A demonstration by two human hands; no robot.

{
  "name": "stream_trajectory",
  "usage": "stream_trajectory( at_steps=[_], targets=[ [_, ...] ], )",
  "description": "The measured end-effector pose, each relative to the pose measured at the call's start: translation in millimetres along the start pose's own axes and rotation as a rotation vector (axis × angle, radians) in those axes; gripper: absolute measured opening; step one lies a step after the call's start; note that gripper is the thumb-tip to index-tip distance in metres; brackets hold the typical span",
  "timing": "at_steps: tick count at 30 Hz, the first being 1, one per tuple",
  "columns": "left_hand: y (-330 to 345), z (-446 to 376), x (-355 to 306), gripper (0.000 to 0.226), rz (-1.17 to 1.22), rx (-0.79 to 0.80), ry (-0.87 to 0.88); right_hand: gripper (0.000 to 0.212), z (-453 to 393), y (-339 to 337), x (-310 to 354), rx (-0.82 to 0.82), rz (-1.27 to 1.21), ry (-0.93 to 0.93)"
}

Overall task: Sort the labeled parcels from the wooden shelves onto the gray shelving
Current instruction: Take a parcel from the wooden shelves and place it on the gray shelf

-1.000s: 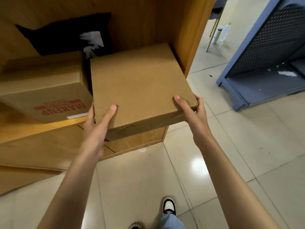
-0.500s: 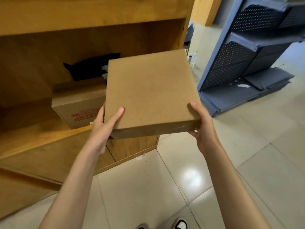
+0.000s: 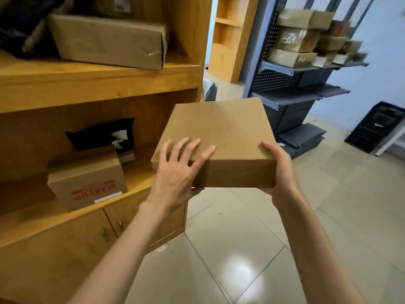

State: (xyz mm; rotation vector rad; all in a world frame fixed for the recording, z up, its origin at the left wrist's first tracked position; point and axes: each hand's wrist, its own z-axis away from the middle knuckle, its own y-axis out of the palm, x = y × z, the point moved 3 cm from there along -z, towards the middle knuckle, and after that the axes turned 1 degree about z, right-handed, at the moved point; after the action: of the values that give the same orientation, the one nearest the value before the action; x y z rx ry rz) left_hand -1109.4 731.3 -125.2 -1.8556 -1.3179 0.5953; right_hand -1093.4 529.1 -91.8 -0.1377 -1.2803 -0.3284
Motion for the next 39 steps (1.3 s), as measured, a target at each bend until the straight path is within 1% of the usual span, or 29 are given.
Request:
stream_trajectory(
  at_steps=[2,5,6,7,9,10,12,14,15,17,19,21,24,27,29,32,34,35,36,38,39],
  targets=[
    [-3,-10,-12,0.114,0.021,-0.019,0.002,0.019,5,-14,10,-0.015,-0.002,-0.017],
    [-12,-28,-25,0.112,0.076,-0.039,-0.015,0.037,13,-32,31,0.005,-0.026,-0.024],
    [-17,-33,-27,0.110,0.112,-0.049,-0.036,0.038,15,-38,40,0.029,-0.044,-0.040],
    [-24,-39,-29,0.106,0.174,-0.070,-0.076,0.034,18,-43,49,0.057,-0.083,-0.065],
    [-38,-48,-30,0.101,0.373,-0.134,-0.208,0.023,23,-53,66,0.087,-0.180,-0.126],
    [-44,-52,-32,0.102,0.496,-0.164,-0.283,0.021,24,-58,71,0.091,-0.194,-0.151],
    [-56,-60,-36,0.104,0.756,-0.246,-0.421,0.033,23,-63,71,0.106,-0.175,-0.155],
    [-64,-66,-39,0.104,1.020,-0.294,-0.566,0.047,22,-65,63,0.133,-0.149,-0.113],
    [-66,-69,-40,0.103,1.151,-0.294,-0.634,0.049,22,-66,58,0.152,-0.143,-0.080],
    [-64,-73,-45,0.098,1.415,-0.277,-0.741,0.044,22,-66,49,0.196,-0.133,-0.019],
    [-59,-76,-52,0.095,1.628,-0.230,-0.830,0.054,23,-65,42,0.223,-0.149,0.030],
    [-55,-78,-61,0.097,1.761,-0.168,-0.882,0.064,24,-65,38,0.227,-0.199,0.078],
    [-55,-79,-76,0.097,1.872,-0.092,-0.889,0.066,24,-67,36,0.298,-0.332,0.113],
    [-57,-78,-86,0.095,1.911,-0.046,-0.869,0.066,21,-72,39,0.365,-0.454,0.061],
    [-58,-77,-91,0.094,1.908,-0.016,-0.843,0.067,19,-77,42,0.368,-0.494,0.027],
    [-60,-77,-95,0.092,1.884,0.007,-0.799,0.058,21,-79,42,0.360,-0.511,0.012],
    [-61,-76,-96,0.093,1.875,0.023,-0.787,0.060,22,-78,41,0.326,-0.535,0.008],
    [-61,-75,-96,0.096,1.865,0.023,-0.797,0.058,23,-76,41,0.304,-0.557,0.011],
    [-61,-73,-96,0.105,1.854,0.019,-0.816,0.054,25,-73,42,0.286,-0.591,0.017],
    [-59,-67,-100,0.129,1.843,0.031,-0.848,0.057,28,-64,42,0.262,-0.680,0.027],
    [-57,-64,-104,0.134,1.846,0.033,-0.854,0.059,30,-58,42,0.257,-0.717,0.028]
  ],
)
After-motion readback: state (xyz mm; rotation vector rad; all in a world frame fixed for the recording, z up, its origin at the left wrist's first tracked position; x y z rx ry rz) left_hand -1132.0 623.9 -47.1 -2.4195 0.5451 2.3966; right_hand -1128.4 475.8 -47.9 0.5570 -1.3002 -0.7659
